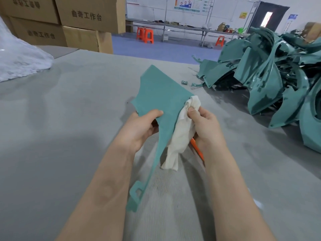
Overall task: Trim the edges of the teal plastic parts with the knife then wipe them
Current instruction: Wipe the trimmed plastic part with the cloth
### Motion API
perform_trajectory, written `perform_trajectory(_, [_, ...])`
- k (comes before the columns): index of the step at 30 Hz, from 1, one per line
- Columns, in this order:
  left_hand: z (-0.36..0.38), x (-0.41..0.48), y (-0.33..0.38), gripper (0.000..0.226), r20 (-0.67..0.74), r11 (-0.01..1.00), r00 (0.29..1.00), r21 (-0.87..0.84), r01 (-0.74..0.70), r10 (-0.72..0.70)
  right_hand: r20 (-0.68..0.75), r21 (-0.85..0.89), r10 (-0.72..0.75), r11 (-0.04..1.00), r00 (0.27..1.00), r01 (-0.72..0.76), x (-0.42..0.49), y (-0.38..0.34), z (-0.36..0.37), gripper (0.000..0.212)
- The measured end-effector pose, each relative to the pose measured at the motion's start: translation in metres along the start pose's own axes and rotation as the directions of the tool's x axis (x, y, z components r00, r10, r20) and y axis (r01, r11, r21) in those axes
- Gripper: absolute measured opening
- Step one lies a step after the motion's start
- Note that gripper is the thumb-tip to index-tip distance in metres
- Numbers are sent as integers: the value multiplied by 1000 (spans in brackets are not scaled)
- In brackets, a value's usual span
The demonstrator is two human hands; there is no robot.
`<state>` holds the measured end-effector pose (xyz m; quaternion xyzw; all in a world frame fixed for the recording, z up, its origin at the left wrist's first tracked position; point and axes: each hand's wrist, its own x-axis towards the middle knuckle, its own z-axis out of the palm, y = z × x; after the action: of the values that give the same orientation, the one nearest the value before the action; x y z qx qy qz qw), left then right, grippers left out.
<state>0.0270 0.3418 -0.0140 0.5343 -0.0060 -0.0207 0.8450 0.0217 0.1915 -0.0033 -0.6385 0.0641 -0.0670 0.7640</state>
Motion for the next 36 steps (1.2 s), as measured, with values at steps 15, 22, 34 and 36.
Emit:
perform_trajectory(15, [-7, 1, 10, 17, -63, 993, 991, 8, -118, 118, 151, -305, 27, 952, 988, 21, -11, 6, 16, 25])
perform_trajectory(22, [4, -4, 3, 16, 11, 996, 999, 70, 50, -50, -240, 36, -114, 991, 964, 127, 2, -5, -8, 23])
perform_trajectory(34, [6, -5, 5, 24, -2, 995, 998, 71, -68, 68, 370, -696, -515, 397, 773, 598, -5, 27, 29, 38])
perform_trajectory(36, [6, -7, 5, 26, 17, 985, 999, 172, -32, 29, 189, -776, -506, 449, 842, 444, 3, 27, 24, 43])
